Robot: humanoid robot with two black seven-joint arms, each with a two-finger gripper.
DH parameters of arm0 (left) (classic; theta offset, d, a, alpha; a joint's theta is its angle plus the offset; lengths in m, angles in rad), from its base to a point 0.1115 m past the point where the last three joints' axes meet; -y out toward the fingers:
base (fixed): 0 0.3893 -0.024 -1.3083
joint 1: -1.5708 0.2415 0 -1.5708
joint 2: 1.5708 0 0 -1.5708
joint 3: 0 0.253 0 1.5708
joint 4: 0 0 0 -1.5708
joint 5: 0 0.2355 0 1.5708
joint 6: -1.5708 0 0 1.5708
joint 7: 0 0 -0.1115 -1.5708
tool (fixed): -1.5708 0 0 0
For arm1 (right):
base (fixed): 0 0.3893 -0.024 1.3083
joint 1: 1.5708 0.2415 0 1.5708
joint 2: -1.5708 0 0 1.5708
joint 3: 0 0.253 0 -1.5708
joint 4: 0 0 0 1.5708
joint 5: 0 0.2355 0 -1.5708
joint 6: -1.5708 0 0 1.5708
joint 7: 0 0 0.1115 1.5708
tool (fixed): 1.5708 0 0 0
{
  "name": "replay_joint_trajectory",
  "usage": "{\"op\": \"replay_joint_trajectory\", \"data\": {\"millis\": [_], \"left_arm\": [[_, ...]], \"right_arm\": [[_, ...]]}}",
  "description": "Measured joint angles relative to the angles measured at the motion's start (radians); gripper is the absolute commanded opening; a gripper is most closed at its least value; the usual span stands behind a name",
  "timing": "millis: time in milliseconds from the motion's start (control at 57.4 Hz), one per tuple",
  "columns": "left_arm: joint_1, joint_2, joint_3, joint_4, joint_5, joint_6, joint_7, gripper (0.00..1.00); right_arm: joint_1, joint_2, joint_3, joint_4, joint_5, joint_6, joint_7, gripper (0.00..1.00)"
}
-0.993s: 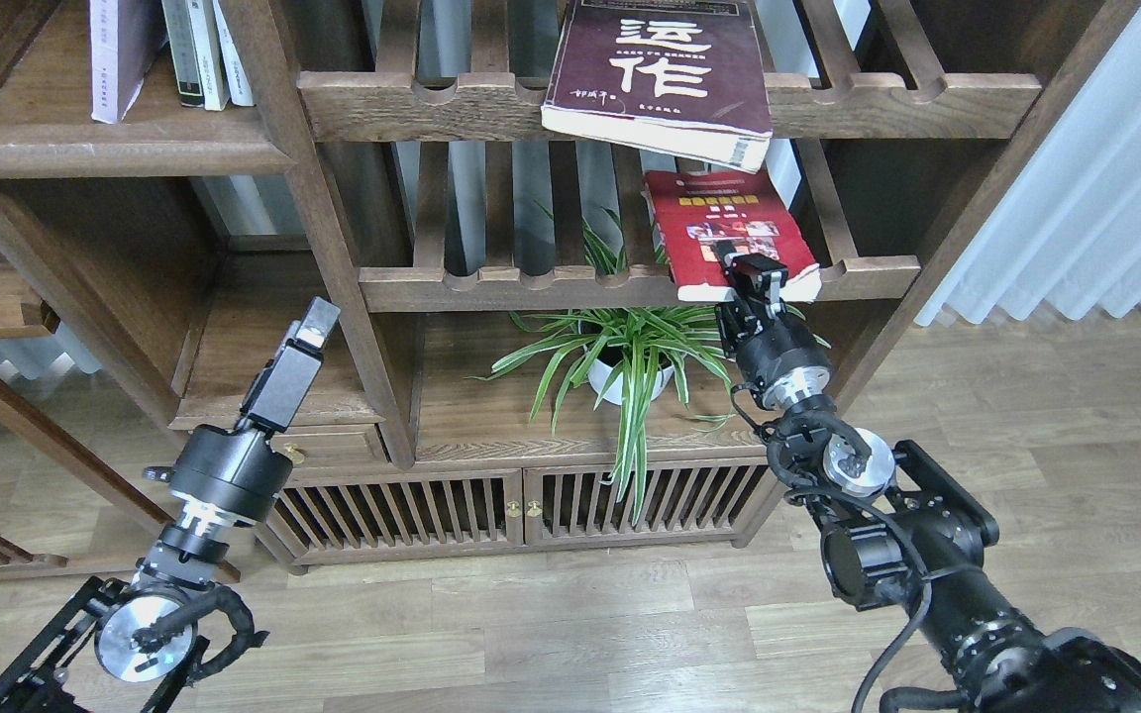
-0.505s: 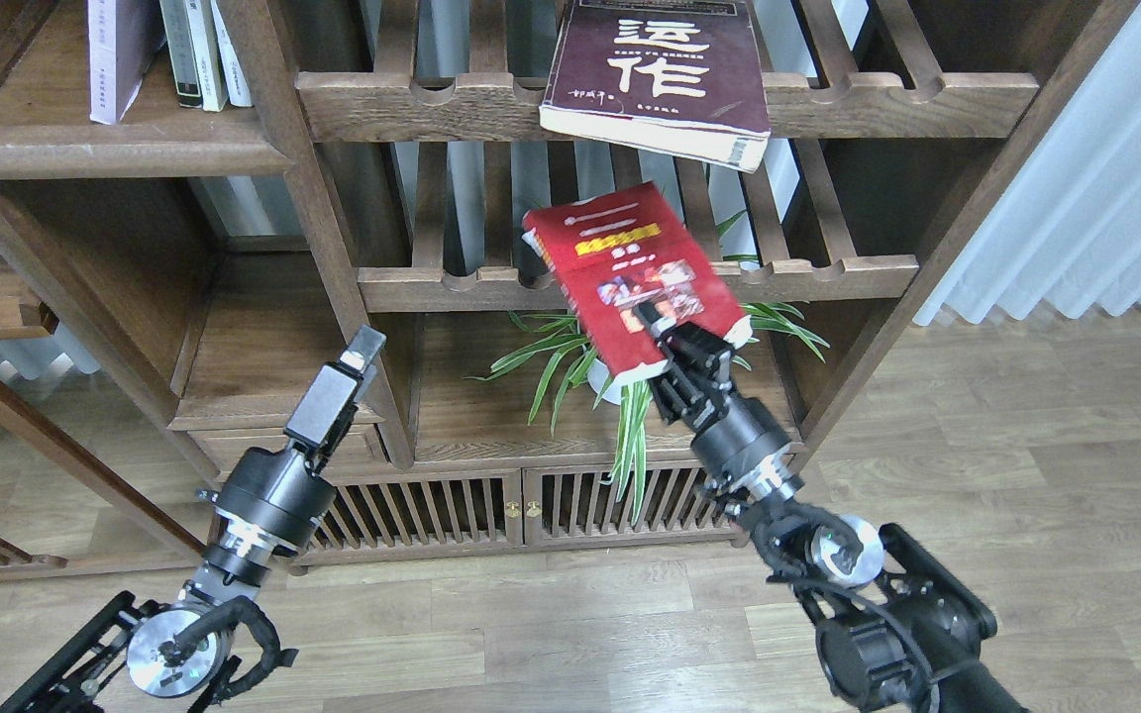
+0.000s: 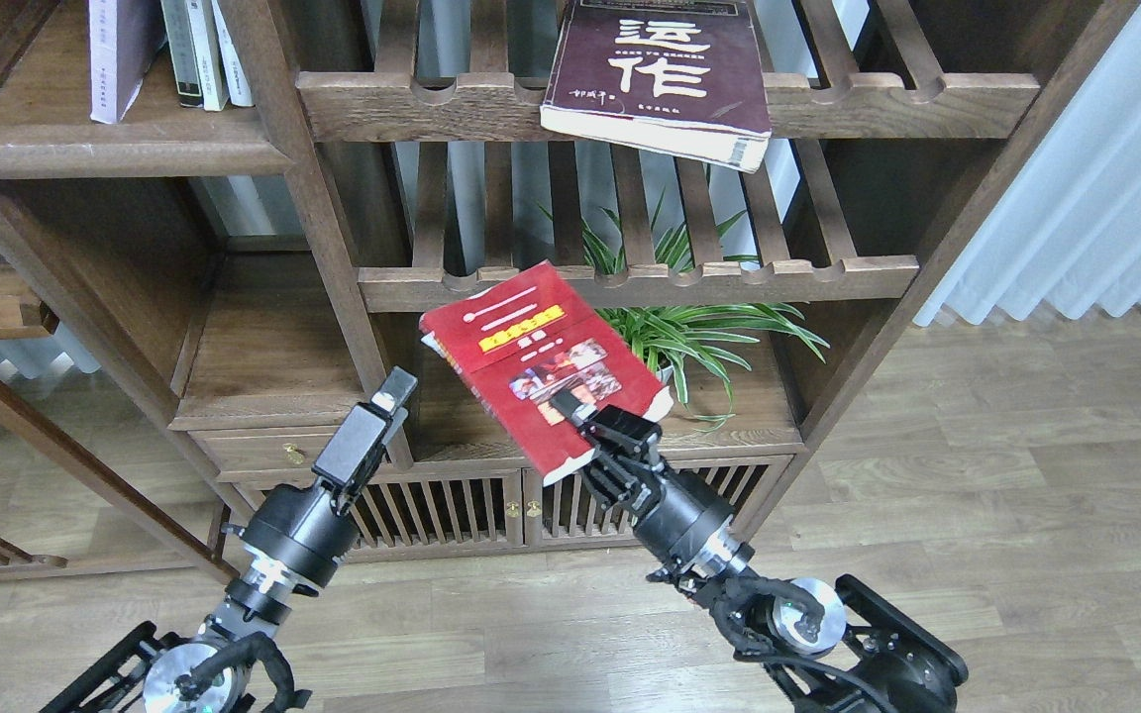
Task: Organize books on shelf
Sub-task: 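Pull the red book off the shelf with the right gripper, then hold the red book between both grippers and grip it with left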
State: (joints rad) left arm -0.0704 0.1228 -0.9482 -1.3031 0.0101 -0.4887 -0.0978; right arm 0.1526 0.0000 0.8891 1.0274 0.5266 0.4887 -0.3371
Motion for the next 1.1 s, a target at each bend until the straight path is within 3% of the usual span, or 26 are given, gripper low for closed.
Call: {"op": "replay_joint_trajectory", "data": {"millis": [1098], "left_arm": [[0.054, -0.105, 0.022, 0.022, -0.004, 0.000, -0.008, 0.97]], "right_arm": [[-0.032, 0.000, -0.121, 0.037, -0.016, 0.000, 0.001, 0.06]]}}
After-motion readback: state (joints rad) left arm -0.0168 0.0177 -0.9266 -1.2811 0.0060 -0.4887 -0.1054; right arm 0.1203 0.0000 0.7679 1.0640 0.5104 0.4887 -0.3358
